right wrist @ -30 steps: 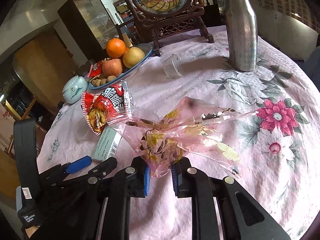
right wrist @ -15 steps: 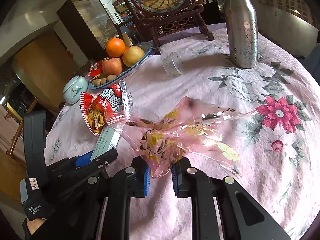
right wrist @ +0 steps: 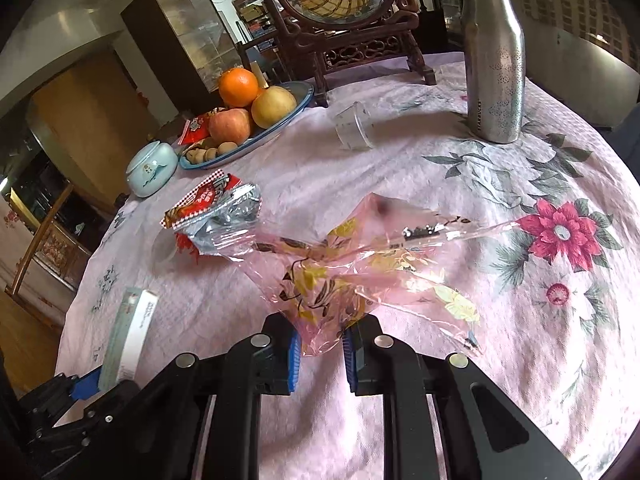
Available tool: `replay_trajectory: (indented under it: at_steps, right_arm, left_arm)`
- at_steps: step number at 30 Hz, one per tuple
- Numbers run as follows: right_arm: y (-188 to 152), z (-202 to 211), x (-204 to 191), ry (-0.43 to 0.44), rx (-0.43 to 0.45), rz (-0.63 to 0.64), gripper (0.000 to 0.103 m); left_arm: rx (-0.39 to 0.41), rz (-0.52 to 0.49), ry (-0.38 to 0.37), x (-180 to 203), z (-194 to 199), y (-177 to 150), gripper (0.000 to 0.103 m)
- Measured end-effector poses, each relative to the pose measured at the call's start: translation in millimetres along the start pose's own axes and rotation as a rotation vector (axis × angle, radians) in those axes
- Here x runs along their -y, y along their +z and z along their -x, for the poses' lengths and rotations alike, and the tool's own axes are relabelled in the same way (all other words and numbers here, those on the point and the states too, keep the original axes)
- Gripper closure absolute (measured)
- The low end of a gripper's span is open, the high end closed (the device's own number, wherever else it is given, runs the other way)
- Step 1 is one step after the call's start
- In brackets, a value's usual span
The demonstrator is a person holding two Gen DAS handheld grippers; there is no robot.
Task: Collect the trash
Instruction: 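Carry the box and bag over to the red basket with both grippers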
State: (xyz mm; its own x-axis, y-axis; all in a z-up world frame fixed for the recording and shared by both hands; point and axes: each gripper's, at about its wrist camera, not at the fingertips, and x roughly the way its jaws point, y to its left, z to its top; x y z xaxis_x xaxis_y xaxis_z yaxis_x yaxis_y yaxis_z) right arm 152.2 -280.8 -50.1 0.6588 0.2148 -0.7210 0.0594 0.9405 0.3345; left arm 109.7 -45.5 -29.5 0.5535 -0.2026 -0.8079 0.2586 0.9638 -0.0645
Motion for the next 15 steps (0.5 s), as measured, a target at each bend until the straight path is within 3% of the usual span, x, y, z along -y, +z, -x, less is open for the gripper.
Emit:
replay_trajectory:
  at_steps: [15]
  right_arm:
    - [-52, 46, -89, 0.08, -0.024, 0.158, 0.085]
  left_arm:
    - [0.102, 0.121, 0.061, -64, 81, -65, 0.057]
